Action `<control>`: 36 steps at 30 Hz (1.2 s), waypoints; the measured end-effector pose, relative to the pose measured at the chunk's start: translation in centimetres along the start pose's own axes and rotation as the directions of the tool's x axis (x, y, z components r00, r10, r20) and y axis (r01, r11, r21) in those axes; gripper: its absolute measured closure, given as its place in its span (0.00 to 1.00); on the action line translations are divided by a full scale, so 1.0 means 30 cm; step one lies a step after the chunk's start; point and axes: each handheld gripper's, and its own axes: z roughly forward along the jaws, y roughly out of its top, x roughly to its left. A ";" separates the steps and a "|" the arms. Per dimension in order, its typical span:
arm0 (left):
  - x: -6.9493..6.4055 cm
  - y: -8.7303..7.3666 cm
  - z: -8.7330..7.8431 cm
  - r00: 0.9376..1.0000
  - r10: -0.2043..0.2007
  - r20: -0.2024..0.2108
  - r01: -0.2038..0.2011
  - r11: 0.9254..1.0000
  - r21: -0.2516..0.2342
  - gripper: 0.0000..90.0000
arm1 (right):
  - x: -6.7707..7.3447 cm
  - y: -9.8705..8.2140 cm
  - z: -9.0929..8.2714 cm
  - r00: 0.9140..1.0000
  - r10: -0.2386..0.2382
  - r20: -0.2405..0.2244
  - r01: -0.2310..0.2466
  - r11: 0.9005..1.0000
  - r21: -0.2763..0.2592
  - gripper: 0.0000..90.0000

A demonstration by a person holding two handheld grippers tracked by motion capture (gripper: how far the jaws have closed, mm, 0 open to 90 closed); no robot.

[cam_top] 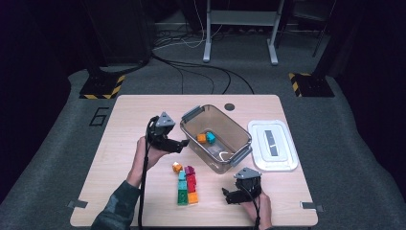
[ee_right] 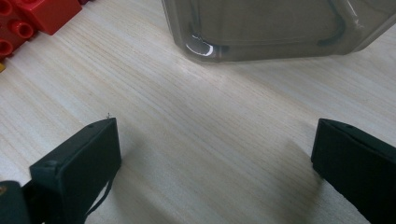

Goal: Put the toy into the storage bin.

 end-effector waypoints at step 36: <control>0.015 -0.346 0.169 0.984 -0.180 0.017 0.175 0.973 0.149 0.24 | 0.000 0.000 0.000 1.000 0.000 0.000 0.000 1.000 0.000 0.01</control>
